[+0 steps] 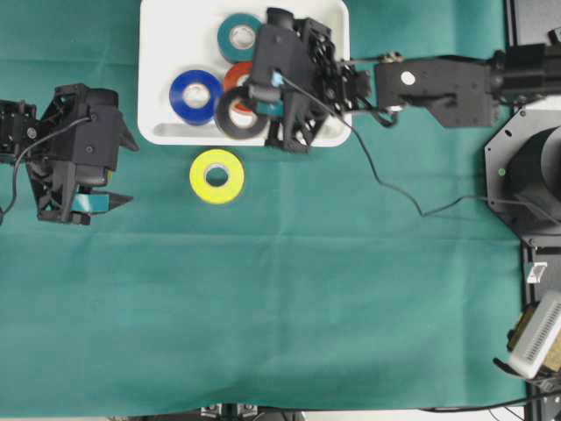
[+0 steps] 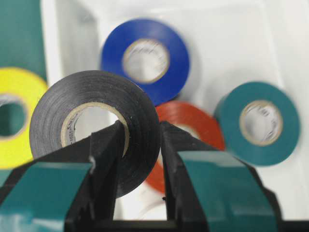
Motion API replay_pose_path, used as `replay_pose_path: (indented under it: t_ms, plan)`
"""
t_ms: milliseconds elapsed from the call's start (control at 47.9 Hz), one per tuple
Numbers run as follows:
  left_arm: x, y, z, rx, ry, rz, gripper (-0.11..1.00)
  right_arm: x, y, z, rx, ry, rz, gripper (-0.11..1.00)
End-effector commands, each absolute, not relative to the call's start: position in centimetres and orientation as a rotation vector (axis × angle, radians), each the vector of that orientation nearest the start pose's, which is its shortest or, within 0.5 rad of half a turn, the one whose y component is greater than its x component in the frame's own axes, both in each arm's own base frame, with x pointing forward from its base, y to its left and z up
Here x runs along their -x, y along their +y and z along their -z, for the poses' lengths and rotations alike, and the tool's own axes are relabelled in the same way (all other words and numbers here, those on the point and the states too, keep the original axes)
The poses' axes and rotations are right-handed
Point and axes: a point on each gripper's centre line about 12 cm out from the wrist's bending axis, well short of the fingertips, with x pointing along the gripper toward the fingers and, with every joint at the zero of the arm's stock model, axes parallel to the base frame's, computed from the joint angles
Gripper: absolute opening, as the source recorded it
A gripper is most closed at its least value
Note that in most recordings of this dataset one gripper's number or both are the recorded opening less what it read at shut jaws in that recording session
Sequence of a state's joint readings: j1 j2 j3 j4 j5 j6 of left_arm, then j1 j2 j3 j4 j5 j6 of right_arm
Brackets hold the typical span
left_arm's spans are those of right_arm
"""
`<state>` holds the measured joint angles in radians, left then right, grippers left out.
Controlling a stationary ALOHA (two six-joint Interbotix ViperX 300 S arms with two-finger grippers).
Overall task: Put the tape alternately from left to right into the white case.
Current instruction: 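Lift the black roll and carry it into the tray, then lower the black roll into the tray's upper left and release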
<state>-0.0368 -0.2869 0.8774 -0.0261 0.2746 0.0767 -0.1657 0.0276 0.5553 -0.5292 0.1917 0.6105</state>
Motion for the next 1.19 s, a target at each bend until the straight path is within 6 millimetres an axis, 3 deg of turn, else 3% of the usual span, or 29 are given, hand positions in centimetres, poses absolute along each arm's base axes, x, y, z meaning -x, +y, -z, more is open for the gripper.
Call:
replay_pose_path:
  t_ms: [0, 522, 1169]
  plan:
    - [-30.2, -1.3, -18.2, -0.062, 0.83, 0.066, 0.59, -40.8, -8.9, -19.5, -0.114, 0.689, 0.3, 0.19]
    - [-30.1, -1.3, -18.1, -0.062, 0.827, 0.065, 0.59, -42.8, -14.6, -18.6, -0.077, 0.636, 0.355, 0.19]
    - [-30.1, -1.3, -18.1, -0.062, 0.827, 0.065, 0.59, -43.2, -15.0, -18.7, -0.063, 0.616, 0.347, 0.19]
